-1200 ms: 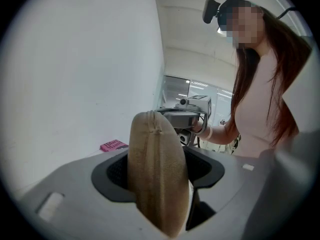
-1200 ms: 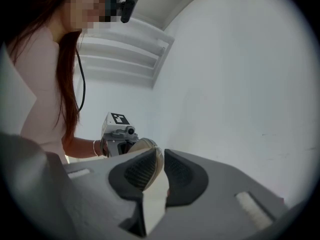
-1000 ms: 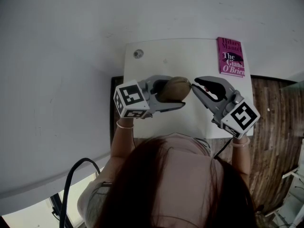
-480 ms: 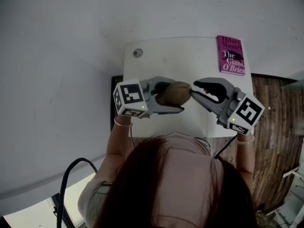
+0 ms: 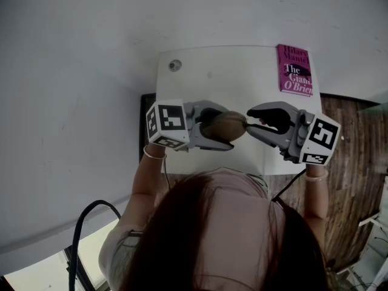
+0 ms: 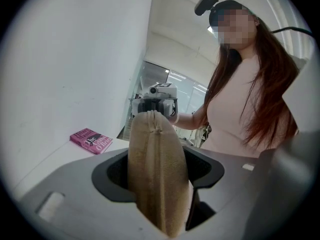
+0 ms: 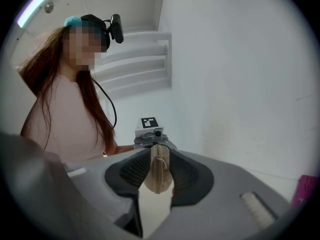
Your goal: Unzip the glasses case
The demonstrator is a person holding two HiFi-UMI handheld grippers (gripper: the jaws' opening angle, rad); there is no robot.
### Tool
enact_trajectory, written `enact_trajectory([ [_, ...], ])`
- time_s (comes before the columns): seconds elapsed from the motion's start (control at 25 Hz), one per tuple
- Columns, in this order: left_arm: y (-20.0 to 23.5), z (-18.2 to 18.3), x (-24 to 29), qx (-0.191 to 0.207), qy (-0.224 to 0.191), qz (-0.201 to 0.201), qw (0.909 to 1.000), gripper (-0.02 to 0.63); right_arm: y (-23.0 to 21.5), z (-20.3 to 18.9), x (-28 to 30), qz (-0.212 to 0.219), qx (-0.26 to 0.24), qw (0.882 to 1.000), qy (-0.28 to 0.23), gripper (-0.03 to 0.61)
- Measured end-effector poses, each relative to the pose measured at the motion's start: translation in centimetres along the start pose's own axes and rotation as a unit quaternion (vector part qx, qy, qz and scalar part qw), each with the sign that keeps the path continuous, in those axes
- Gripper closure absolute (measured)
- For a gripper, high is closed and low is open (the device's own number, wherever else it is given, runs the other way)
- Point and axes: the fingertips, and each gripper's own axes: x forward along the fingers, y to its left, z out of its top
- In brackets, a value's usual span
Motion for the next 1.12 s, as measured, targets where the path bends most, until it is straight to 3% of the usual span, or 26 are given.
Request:
enact_trajectory([
  [0.28,-0.2,0.3,0.0,-0.001,-0.003,-0.008,1.0,0.319,0.3,-0.7,0.4,0.015,-0.003,1.0,0.016,0.458],
  [0.76,0.2,0.3,-0.4,-0.002,-0.007,0.006,1.0,0.319,0.0,-0.5,0.5,0.017,0.004,1.0,0.001,0.526],
  [1.12,0.8,-1.0,-0.2,-0.013,0.019,0.02,0.9995,0.319,-0.5,-1.8,0.8,0.0,-0.007,1.0,0.026,0.541],
])
